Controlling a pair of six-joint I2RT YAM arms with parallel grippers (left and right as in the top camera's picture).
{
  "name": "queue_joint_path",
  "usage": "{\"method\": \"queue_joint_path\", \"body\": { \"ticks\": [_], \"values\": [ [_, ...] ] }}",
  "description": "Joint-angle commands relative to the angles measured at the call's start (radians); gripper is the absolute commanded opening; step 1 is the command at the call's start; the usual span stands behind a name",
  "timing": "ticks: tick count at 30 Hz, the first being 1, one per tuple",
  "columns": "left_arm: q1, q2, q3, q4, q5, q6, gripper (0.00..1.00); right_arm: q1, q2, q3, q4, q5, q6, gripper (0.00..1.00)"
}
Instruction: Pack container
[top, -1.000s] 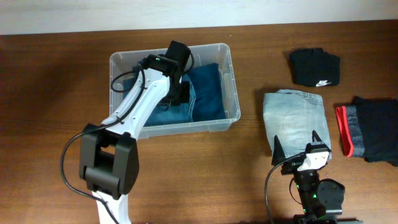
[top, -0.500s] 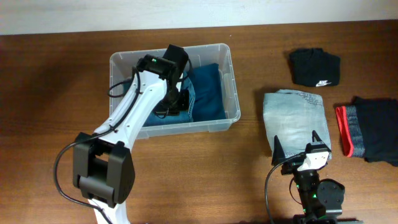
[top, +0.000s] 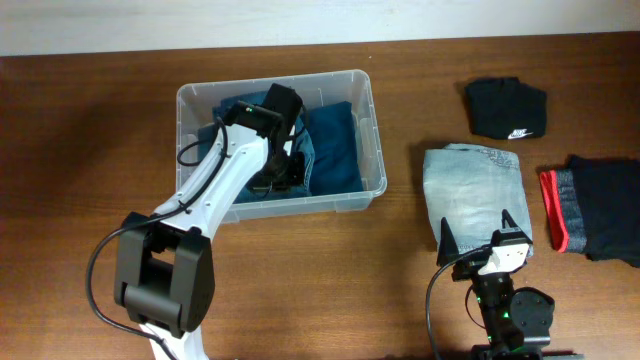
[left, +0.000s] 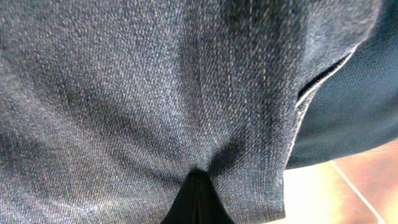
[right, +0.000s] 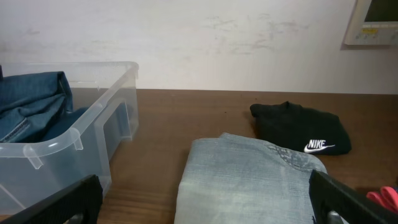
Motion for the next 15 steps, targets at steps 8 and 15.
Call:
{"method": "queue_joint_path", "body": {
  "ticks": [8,15],
  "values": [
    [0.003,-0.098,0.232,-0.070,-0.242,-0.003,0.11,-0.008,-0.008,-0.007,-0.001,-0.012,-0.003,0.98],
    [0.082,-0.199,0.249,-0.097,-0.469,-0.003,0.99,-0.008,-0.008,-0.007,-0.001,-0.012,-0.003,0.99]
  ]
}}
